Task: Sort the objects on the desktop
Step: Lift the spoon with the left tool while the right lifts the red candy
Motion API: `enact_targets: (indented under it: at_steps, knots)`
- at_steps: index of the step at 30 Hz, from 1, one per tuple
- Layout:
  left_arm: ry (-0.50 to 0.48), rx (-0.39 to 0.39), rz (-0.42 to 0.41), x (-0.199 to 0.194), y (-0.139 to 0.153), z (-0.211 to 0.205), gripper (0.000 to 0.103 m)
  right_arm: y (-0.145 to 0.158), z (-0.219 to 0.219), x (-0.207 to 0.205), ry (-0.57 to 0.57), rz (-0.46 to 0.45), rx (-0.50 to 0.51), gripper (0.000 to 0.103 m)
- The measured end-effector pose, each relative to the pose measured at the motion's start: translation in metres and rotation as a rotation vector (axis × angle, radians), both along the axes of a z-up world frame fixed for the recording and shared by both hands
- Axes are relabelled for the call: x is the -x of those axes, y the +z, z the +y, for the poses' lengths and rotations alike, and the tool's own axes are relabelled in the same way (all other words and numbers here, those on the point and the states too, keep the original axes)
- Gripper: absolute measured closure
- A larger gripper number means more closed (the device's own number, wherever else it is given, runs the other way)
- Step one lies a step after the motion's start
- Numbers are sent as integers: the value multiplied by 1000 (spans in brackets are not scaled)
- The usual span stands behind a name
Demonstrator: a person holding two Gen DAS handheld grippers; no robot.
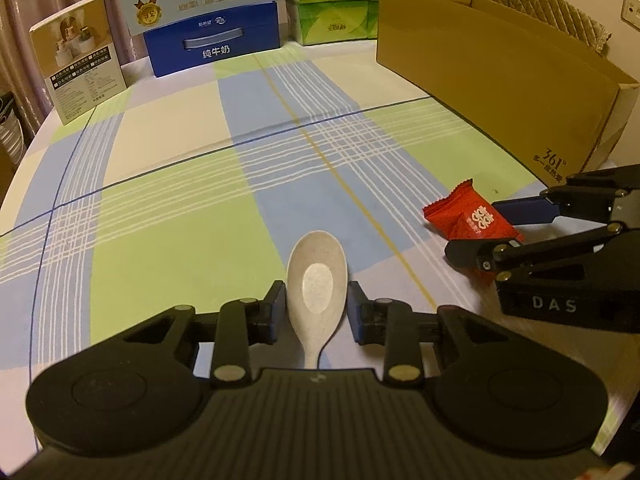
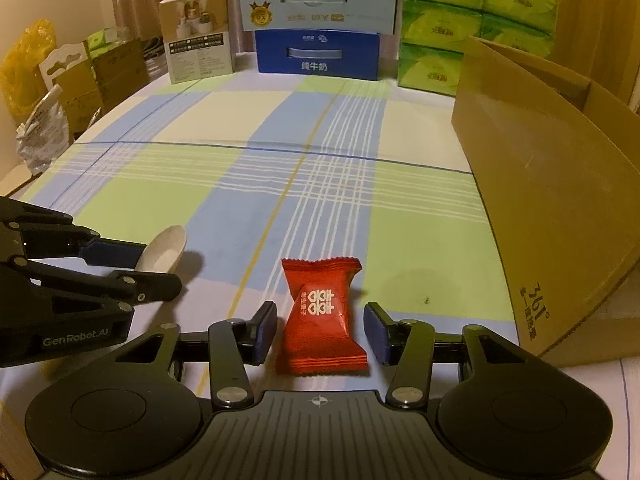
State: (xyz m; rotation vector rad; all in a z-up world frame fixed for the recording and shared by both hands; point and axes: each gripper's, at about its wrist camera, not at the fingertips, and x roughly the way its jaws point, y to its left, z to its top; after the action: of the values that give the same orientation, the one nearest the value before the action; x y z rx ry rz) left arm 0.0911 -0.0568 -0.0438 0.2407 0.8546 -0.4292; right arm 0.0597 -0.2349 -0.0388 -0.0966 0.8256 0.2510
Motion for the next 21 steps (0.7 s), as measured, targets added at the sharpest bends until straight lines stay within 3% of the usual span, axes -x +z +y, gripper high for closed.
enact_targets:
  at_steps: [7,8,10,12,21]
  knots:
    - [26,37,12,0,6,5,76,-5,8,1,26,-15,46,58]
    - [28,41,12,0,7,5,76,-5,8,1,27,-17,50,60]
    - [26,47,10,1,8,5,76,-5,9,0,30,-15,49,77]
    - [24,50,7,1,9,4,76,-4,11,0,37,-17,62,79]
    - [38,68,0,2,15,7,76,7,5,1,-5,-61,19,80]
